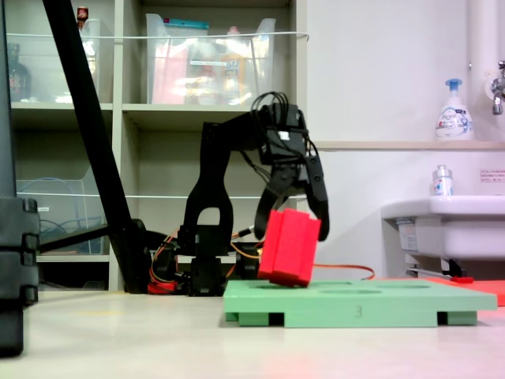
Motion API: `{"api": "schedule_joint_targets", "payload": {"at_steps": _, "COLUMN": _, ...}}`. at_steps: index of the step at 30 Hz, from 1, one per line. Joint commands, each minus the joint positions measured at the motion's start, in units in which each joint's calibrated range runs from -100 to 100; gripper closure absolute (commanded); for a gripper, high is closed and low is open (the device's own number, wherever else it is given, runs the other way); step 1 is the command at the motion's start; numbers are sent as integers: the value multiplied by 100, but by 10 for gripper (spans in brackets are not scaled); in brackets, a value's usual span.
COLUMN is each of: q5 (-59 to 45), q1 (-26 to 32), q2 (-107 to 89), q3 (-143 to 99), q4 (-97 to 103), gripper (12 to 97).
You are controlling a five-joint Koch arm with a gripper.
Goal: Put the cross columnar block into the corresponding hole
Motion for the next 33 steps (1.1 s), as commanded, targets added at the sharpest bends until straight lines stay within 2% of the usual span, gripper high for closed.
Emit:
{"api": "schedule_joint_targets", "payload": {"at_steps": 1, "q5": 63, "q1": 78, "q2": 42, "q3": 423, "q4": 338, "gripper": 702}}
{"api": "schedule_joint_targets", "payload": {"at_steps": 15, "q5": 117, "q1": 0, "q2": -1509, "q3": 413, "q4": -731, "gripper": 702}}
{"api": "schedule_joint_targets", "payload": {"at_steps": 33, "q5": 54, "q1": -20, "q2": -279, "q3": 254, "q4": -769, "gripper": 702}}
